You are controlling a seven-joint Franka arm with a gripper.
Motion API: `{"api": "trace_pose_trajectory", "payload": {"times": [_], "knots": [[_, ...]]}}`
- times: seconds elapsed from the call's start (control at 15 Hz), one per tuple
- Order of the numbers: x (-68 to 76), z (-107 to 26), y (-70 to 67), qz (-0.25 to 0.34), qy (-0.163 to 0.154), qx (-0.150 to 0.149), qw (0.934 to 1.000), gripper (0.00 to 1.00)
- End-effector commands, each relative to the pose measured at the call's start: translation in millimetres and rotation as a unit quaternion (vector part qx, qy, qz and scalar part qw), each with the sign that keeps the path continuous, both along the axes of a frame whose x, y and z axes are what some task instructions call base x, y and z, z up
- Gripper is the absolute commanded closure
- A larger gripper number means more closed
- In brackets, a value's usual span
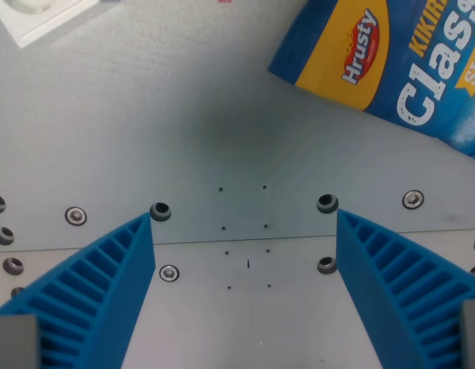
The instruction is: Move in base positive z
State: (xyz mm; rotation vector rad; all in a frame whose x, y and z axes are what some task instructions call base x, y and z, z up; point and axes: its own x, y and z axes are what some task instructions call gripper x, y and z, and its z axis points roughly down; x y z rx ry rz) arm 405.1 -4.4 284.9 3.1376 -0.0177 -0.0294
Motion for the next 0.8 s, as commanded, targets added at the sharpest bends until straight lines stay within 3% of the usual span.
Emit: {"api": "trace_pose_trajectory", "payload": {"times": [0.07,0.8], "knots": [[0.1,7.4,-0.1,0.000,-0.003,0.000,1.0000,0.00],[-0.5,62.4,-0.3,0.000,-0.003,0.000,1.0000,0.00]]}}
